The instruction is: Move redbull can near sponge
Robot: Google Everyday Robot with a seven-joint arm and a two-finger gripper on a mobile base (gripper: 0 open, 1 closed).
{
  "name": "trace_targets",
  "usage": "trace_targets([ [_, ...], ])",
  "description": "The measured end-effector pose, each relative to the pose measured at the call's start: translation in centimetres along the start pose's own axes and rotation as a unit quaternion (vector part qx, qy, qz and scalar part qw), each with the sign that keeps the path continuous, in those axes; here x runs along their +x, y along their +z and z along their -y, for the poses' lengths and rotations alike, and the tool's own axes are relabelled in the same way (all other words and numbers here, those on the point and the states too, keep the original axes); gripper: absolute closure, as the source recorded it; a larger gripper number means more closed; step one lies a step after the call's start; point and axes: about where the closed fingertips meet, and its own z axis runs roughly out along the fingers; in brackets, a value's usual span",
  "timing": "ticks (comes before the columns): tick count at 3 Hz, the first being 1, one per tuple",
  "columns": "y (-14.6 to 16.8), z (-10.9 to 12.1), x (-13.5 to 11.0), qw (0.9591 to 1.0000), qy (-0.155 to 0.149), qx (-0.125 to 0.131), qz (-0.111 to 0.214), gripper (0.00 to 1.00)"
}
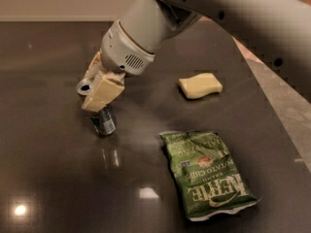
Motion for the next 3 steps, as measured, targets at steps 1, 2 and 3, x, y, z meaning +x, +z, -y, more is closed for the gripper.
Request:
trace_targets([
  [1, -3.1, 3.3, 3.2, 0.9986, 0.035, 0.036, -0.019, 1.00],
  [2, -6.0, 6.2, 7.0, 0.9941, 0.075, 0.074, -0.028, 1.00],
  [3, -8.5, 8.2, 10.6, 0.9878, 0.108, 0.107, -0.031, 1.00],
])
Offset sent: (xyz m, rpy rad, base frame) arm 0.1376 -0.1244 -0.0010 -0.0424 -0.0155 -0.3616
